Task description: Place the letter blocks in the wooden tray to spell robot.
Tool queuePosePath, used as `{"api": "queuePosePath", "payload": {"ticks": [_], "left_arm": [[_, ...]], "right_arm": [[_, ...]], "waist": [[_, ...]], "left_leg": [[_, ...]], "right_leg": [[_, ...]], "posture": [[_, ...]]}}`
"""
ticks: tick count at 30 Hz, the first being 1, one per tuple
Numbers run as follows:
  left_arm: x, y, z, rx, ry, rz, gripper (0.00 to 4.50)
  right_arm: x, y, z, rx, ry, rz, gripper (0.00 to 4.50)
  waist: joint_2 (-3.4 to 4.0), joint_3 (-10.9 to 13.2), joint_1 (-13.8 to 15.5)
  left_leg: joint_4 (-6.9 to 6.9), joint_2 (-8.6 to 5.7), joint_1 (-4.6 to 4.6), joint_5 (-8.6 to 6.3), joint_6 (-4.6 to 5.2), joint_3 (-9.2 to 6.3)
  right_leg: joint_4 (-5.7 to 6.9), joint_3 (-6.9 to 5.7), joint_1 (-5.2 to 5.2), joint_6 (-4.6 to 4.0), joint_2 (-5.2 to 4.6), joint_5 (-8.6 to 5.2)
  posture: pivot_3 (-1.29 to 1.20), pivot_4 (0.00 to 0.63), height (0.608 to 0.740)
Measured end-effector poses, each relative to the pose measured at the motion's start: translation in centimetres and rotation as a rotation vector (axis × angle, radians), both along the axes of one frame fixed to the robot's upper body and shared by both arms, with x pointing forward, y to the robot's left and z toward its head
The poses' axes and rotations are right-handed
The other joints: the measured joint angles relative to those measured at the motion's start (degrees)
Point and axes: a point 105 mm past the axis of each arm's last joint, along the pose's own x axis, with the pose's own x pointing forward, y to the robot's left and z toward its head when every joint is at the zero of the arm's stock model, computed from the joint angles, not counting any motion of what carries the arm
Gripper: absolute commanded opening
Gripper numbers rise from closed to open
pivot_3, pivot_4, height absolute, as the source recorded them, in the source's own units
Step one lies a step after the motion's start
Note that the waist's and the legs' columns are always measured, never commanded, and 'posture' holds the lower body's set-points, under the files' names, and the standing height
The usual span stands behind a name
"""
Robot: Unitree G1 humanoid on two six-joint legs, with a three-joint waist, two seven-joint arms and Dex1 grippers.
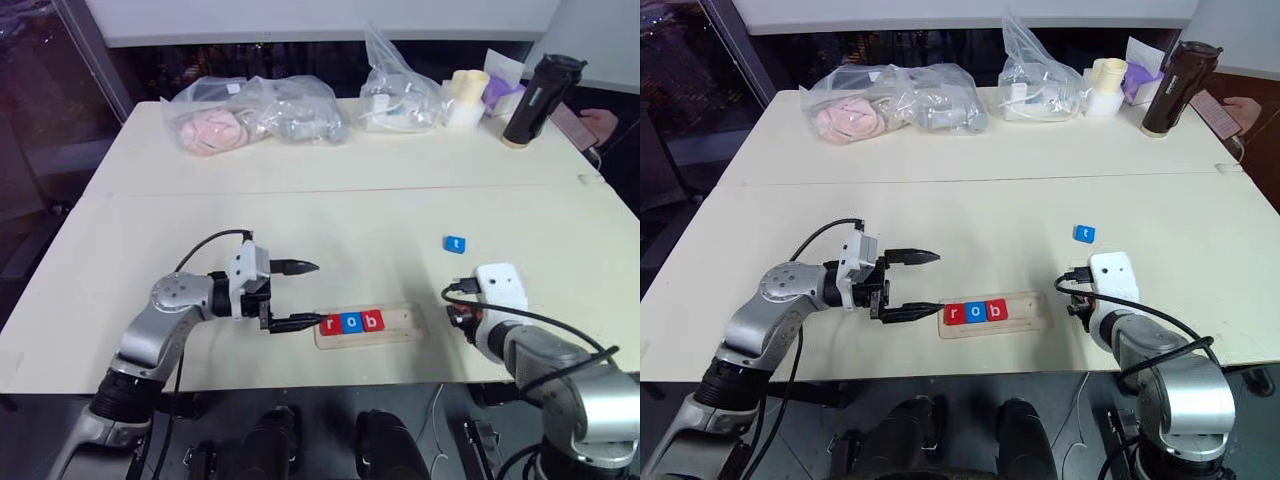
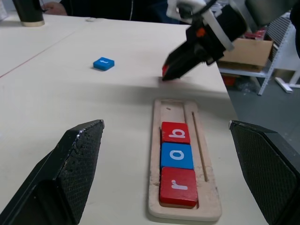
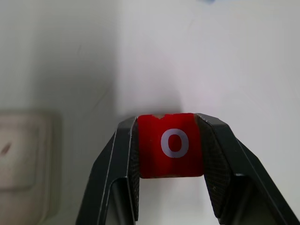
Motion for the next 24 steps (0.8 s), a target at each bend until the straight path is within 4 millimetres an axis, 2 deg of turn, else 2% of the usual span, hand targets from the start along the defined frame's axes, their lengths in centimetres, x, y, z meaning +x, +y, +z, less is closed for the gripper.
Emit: {"api": "queuePosePath", "payload": {"ticks": [4, 5, 7, 10, 12, 16, 18, 24], "left_arm": [[0.0, 0.0, 0.0, 0.0, 0.0, -0.003, 4.5], [0.0, 0.0, 0.0, 0.001, 0.001, -0.003, 4.5], [0.0, 0.0, 0.0, 0.001, 0.001, -0.003, 4.5], [0.0, 0.0, -0.1, 0.004, 0.001, -0.002, 4.5], [0.0, 0.1, -0.1, 0.005, 0.002, -0.001, 4.5], [0.0, 0.0, -0.1, 0.008, 0.0, 0.002, 4.5], [0.1, 0.0, -0.1, 0.01, -0.004, 0.005, 4.5], [0.3, 0.1, 0.0, 0.017, -0.015, 0.017, 4.5]], "right_arm": [[0.0, -0.3, 0.3, -0.019, -0.001, 0.015, 4.14], [0.0, -0.5, 0.7, -0.039, 0.003, 0.047, 4.47], [0.1, -0.5, 1.8, -0.074, 0.005, 0.152, 4.47], [0.2, 0.1, 4.2, -0.194, -0.028, 0.444, 4.47], [0.2, 0.7, 4.9, -0.235, -0.056, 0.595, 4.47], [0.6, -0.3, 4.8, -0.328, -0.057, 0.881, 4.47], [1.0, -2.0, 4.1, -0.365, -0.011, 1.011, 4.47], [1.4, -3.8, 2.2, -0.331, 0.088, 1.183, 4.47]], "waist": [[0.0, 0.0, 0.0], [0.0, 0.0, 0.0], [0.01, 0.0, 0.0], [-0.02, 0.1, 0.0], [-0.05, 0.1, 0.1], [-0.06, 0.1, 0.2], [-0.08, 0.1, 0.1], [-0.1, 0.1, 0.2]], "left_leg": [[-0.01, 0.0, 0.0, 0.0, 0.0, 0.0], [-0.01, 0.0, -0.01, 0.0, 0.0, 0.01], [0.01, 0.0, -0.01, -0.01, 0.01, 0.0], [0.0, 0.03, 0.0, -0.03, 0.05, -0.04], [-0.05, 0.04, 0.0, -0.04, 0.05, -0.08], [0.02, -0.02, -0.01, -0.16, 0.25, -0.01], [0.07, -0.02, -0.01, -0.2, 0.32, 0.02], [0.05, -0.01, -0.02, -0.22, 0.34, 0.01]], "right_leg": [[-0.03, 0.0, 0.01, 0.0, -0.01, 0.0], [-0.04, -0.01, 0.01, 0.01, -0.01, 0.0], [-0.07, -0.06, 0.05, 0.0, -0.02, 0.0], [-0.23, -0.2, 0.18, 0.24, -0.04, -0.14], [-0.36, -0.26, 0.24, 0.25, -0.03, -0.14], [-0.71, -0.28, 0.43, 0.16, -0.07, 0.01], [-0.87, -0.28, 0.51, 0.22, -0.06, 0.1], [-0.83, -0.24, 0.45, 0.2, -0.09, 0.12]], "posture": [[0.0, 0.15, 0.738], [0.0, 0.15, 0.738], [0.0, 0.15, 0.738], [0.0, 0.15, 0.738], [0.0, 0.15, 0.738], [0.0, 0.15, 0.738], [0.0, 0.15, 0.738], [0.0, 0.15, 0.738]]}}
